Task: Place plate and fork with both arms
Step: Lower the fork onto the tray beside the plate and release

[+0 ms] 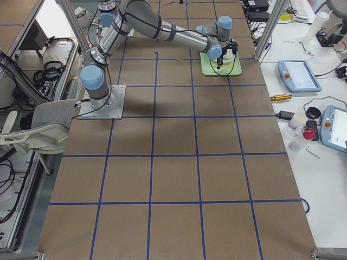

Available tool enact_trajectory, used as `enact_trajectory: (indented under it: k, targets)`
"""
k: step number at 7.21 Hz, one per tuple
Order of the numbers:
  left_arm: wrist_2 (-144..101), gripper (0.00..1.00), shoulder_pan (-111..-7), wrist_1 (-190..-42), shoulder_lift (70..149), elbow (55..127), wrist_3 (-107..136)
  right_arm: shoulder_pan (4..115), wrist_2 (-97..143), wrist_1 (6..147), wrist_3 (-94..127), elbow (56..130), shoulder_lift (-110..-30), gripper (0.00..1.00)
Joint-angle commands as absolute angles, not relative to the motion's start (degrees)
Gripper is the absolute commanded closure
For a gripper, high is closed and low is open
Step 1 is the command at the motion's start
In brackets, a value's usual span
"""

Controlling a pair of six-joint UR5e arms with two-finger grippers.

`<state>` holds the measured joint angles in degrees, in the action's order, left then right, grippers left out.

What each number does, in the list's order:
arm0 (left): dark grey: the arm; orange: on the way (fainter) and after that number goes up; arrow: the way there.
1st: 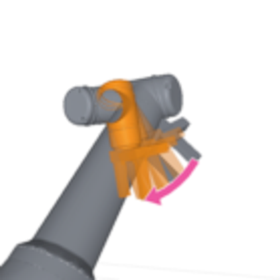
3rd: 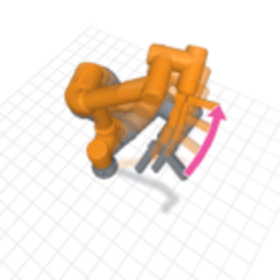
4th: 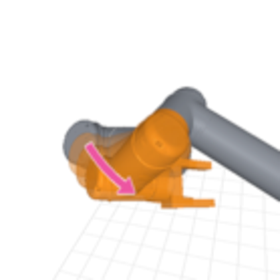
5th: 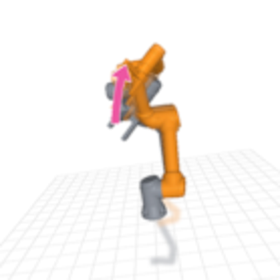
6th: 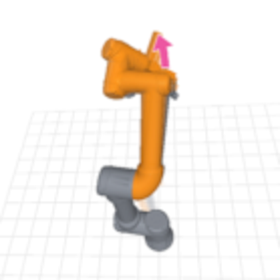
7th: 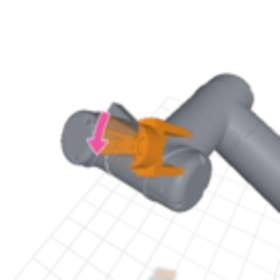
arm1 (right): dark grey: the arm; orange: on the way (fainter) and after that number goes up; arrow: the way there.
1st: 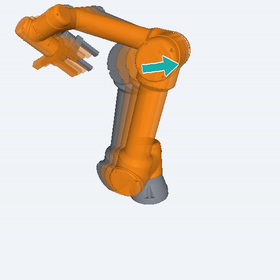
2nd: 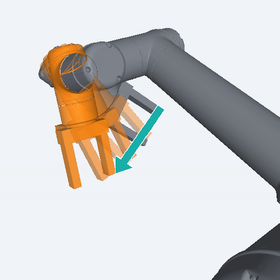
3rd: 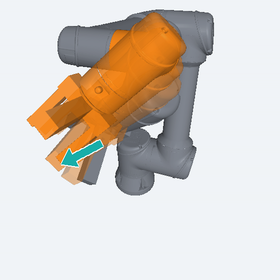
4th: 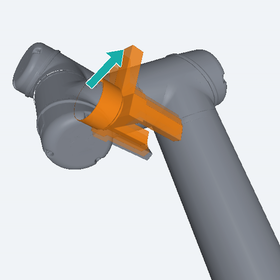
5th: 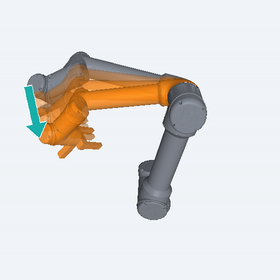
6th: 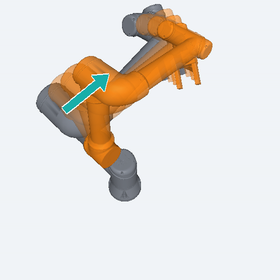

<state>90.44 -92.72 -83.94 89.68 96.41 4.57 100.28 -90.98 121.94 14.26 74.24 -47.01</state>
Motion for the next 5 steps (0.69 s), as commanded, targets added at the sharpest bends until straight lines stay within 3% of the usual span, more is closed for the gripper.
enact_trajectory:
  k: [1, 2, 3, 5]
  targets:
    - [90.44, 0.00, -92.72, -83.94, 89.56, 96.42, 4.57, 100.46, -89.38, 123.04, 10.22, 76.63, -47.28, 0.95]
    - [90.44, 0.00, -92.72, -84.02, 89.47, 96.42, 4.48, 100.46, -89.38, 123.83, 10.02, 76.73, -47.29, 0.37]
    - [90.44, 0.00, -92.72, -84.02, 89.47, 96.42, 4.48, 100.37, -89.38, 124.19, 6.54, 76.21, -47.55, 0.00]
    - [90.53, 0.00, -92.72, -84.02, 89.47, 96.42, 4.48, 99.41, -89.39, 123.32, 2.21, 76.20, -52.26, 0.00]
